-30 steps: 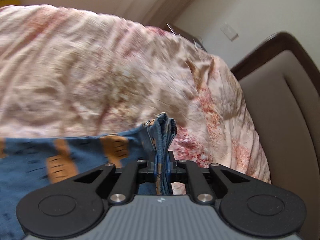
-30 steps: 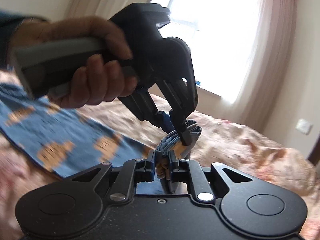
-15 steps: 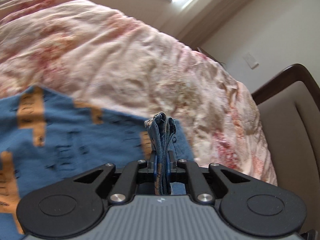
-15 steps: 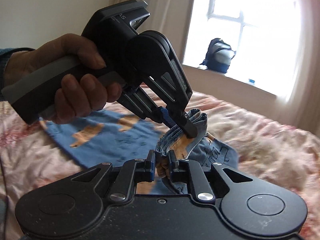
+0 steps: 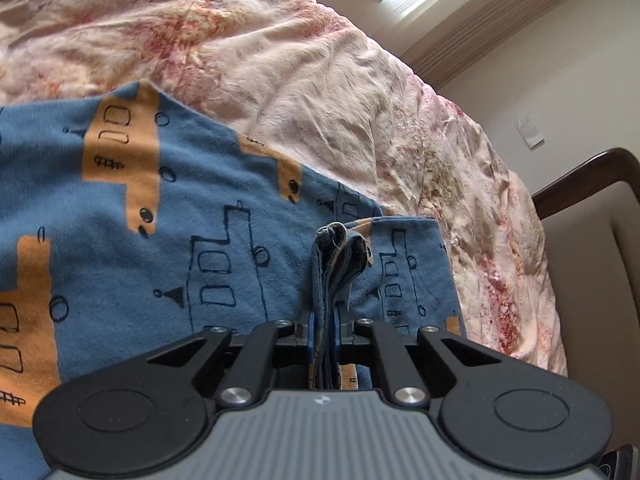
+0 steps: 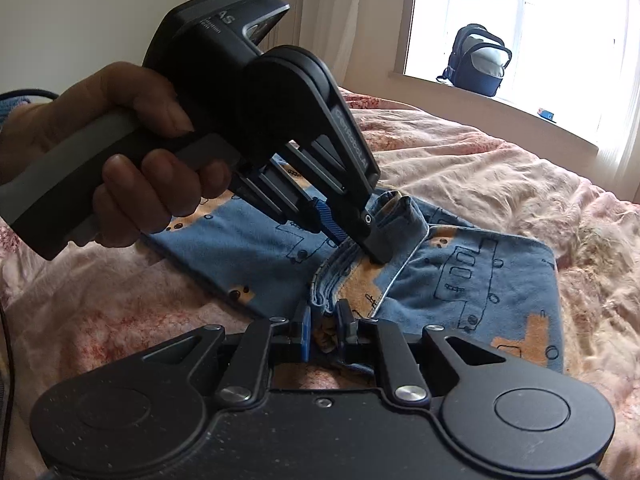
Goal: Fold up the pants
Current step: 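Hold the gathered edge with both grippers and fold it over the pants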
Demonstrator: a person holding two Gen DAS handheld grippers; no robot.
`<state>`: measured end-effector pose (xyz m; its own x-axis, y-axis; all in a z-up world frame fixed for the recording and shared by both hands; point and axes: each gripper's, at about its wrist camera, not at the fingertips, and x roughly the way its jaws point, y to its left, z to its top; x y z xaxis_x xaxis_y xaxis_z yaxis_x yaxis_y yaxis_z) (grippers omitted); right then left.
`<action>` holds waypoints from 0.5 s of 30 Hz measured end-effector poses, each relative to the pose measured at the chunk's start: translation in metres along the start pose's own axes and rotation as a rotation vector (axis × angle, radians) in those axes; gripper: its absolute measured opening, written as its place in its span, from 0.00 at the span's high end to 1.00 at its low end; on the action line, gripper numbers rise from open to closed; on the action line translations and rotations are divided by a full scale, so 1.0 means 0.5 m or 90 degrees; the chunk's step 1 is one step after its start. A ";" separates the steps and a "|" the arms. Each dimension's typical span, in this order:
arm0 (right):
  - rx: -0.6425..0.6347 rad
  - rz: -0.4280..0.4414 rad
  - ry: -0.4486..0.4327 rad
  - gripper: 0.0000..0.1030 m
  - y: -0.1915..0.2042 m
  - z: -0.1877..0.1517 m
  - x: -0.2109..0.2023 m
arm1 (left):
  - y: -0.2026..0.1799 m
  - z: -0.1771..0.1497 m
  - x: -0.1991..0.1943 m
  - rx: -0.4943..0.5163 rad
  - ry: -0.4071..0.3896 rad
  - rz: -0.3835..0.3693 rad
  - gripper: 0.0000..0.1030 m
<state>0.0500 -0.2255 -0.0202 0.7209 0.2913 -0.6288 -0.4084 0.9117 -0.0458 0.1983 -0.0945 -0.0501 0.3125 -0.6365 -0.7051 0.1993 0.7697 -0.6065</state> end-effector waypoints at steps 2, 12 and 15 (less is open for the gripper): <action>0.002 0.002 -0.001 0.87 -0.002 -0.001 -0.002 | 0.003 -0.003 0.000 -0.003 -0.003 -0.003 0.91; 0.003 -0.002 -0.003 0.86 -0.010 -0.001 -0.006 | -0.009 -0.002 -0.001 0.000 -0.002 0.015 0.91; 0.003 -0.003 -0.003 0.86 -0.010 0.000 -0.008 | -0.013 0.000 -0.001 -0.002 0.000 0.021 0.91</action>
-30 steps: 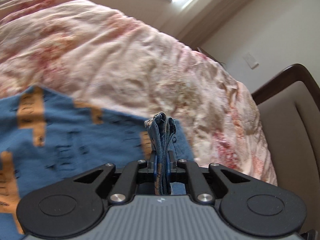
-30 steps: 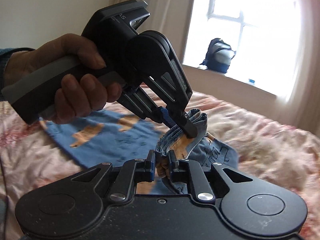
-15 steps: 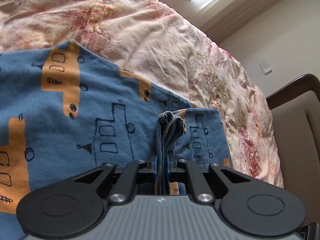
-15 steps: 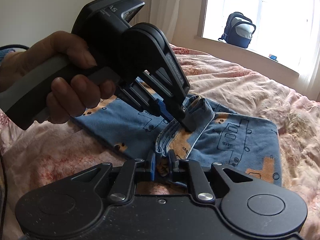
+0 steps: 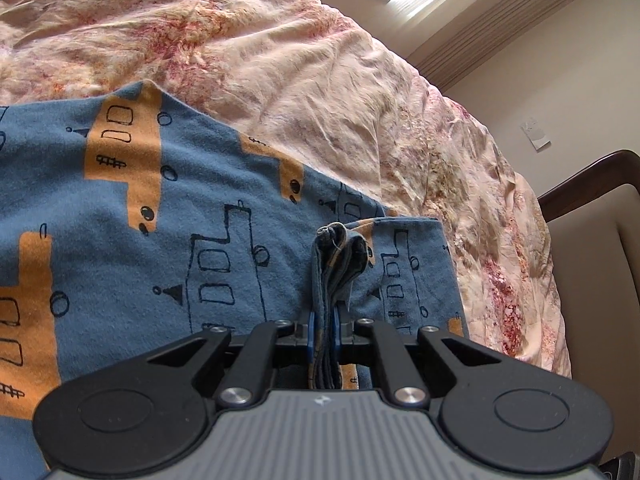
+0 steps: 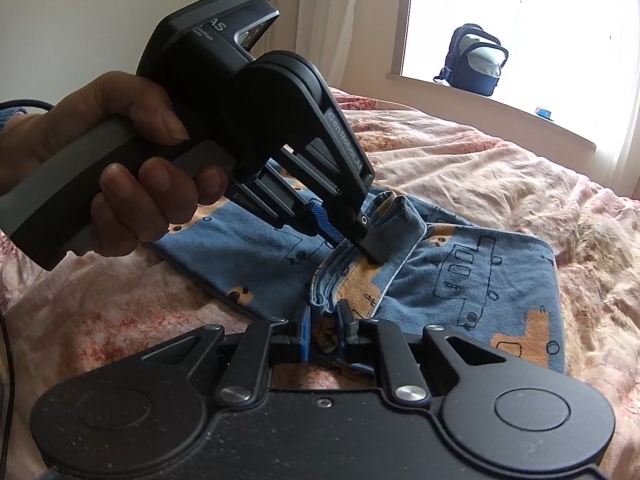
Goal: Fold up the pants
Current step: 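Hold the gathered edge with both grippers and fold it over the pants, then open both grippers and release the folded pants onto the duvet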
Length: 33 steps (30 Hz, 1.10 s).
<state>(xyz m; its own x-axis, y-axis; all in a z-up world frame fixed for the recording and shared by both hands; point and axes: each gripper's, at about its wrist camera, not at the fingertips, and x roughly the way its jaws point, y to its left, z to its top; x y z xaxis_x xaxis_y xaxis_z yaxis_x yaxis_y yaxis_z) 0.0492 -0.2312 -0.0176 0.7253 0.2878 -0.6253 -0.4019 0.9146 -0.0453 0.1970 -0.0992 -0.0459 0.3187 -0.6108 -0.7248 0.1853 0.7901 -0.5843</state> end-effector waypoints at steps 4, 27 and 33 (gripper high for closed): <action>0.002 -0.002 -0.002 0.86 0.001 0.001 -0.002 | -0.006 0.002 -0.006 0.008 0.000 0.002 0.91; -0.033 0.059 -0.098 0.86 0.083 0.091 -0.040 | 0.043 0.038 -0.195 0.005 -0.039 0.027 0.91; -0.089 0.116 -0.069 0.86 0.143 0.092 0.013 | 0.137 0.015 -0.193 -0.056 -0.031 0.055 0.91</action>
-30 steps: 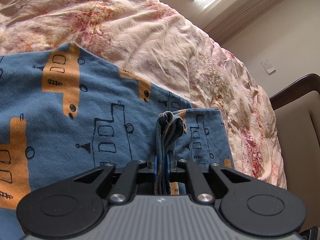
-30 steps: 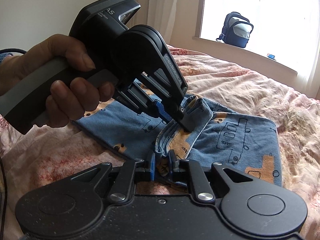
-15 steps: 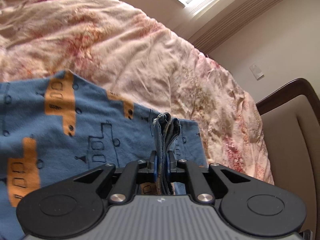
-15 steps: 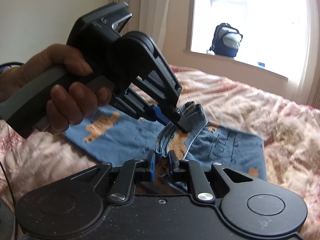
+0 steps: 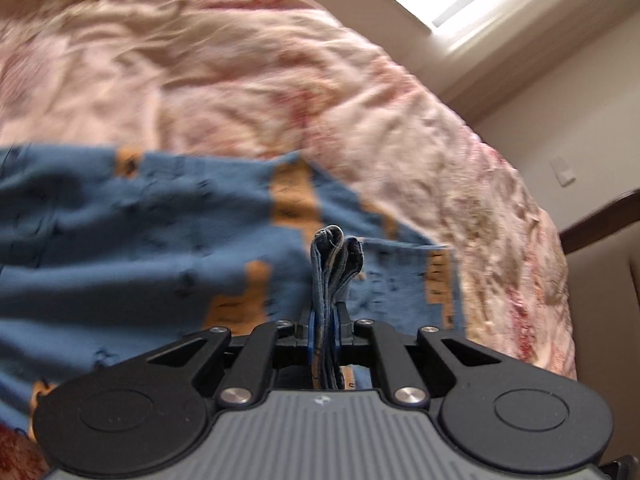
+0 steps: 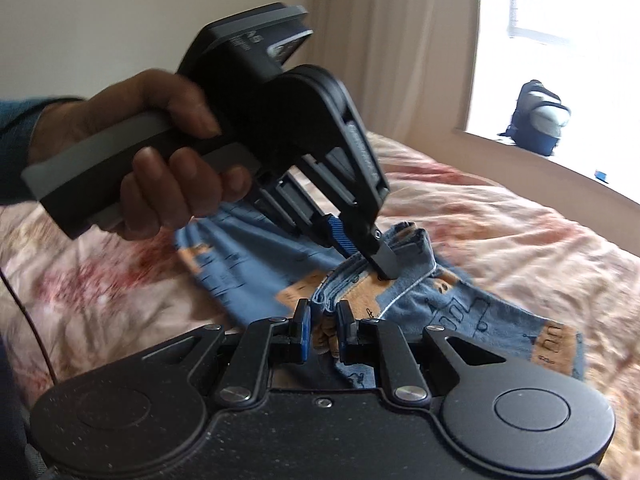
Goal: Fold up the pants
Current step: 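Open both grippers and release the folded pants onto the duvet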
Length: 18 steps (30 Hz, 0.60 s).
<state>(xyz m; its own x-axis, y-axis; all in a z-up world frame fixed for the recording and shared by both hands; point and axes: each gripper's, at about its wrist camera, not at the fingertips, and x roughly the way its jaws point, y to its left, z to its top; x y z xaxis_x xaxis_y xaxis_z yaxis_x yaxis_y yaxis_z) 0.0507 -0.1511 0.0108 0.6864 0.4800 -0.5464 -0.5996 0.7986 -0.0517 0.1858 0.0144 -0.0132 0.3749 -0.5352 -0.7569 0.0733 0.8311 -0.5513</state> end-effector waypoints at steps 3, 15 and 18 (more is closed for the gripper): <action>-0.014 0.012 0.024 0.86 0.014 -0.007 0.032 | 0.033 -0.004 0.019 -0.026 0.005 0.001 0.88; -0.010 -0.170 -0.023 0.08 -0.061 -0.065 -0.058 | -0.015 -0.012 -0.013 0.029 -0.128 0.079 0.09; -0.058 -0.327 -0.005 0.01 -0.123 -0.077 -0.055 | -0.062 -0.025 0.019 0.056 -0.168 0.136 0.04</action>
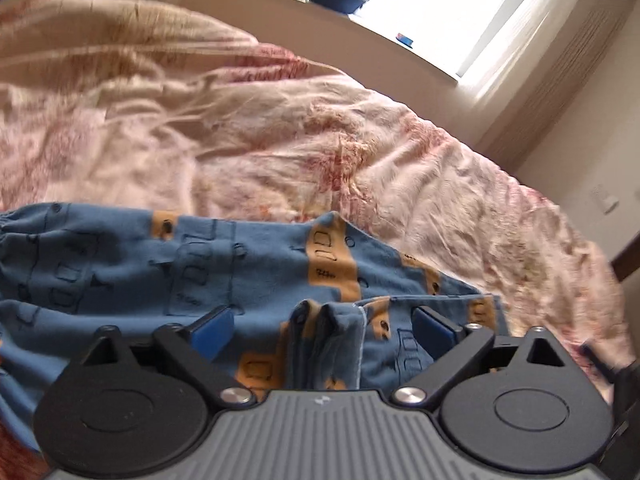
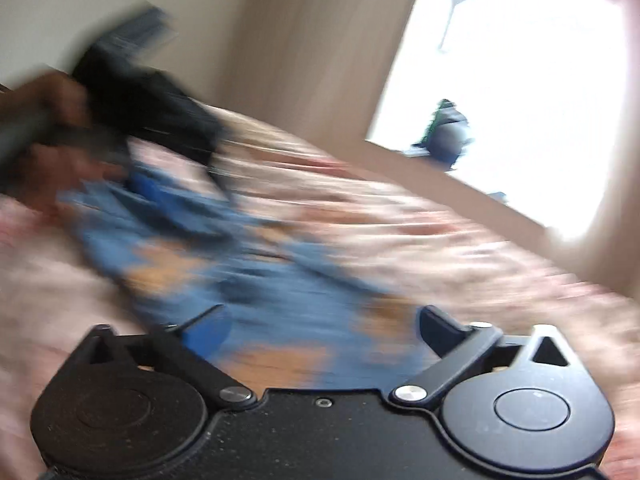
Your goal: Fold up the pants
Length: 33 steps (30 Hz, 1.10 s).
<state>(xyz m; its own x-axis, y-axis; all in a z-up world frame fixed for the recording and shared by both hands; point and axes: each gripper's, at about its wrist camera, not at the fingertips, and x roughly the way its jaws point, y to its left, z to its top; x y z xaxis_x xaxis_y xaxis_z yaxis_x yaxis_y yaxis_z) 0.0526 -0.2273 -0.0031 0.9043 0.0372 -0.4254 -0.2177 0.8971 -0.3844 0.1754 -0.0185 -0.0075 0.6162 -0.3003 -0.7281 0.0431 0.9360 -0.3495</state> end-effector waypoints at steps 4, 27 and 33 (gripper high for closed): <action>0.000 -0.036 -0.008 0.01 -0.049 -0.013 0.090 | -0.070 -0.041 0.039 0.092 -0.042 0.121 0.04; 0.019 0.016 -0.019 0.01 -0.025 -0.044 0.065 | -0.019 -0.100 0.000 0.139 -0.089 0.125 0.00; -0.020 -0.050 0.025 0.01 -0.010 -0.077 0.059 | -0.027 -0.113 0.007 0.203 -0.083 0.158 0.00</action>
<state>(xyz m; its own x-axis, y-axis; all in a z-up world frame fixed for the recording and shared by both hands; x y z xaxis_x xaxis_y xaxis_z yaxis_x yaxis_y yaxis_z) 0.0664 -0.2478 -0.0452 0.9041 -0.0503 -0.4244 -0.1589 0.8822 -0.4432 0.1324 -0.0428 -0.0388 0.7316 -0.0514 -0.6797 0.1091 0.9931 0.0423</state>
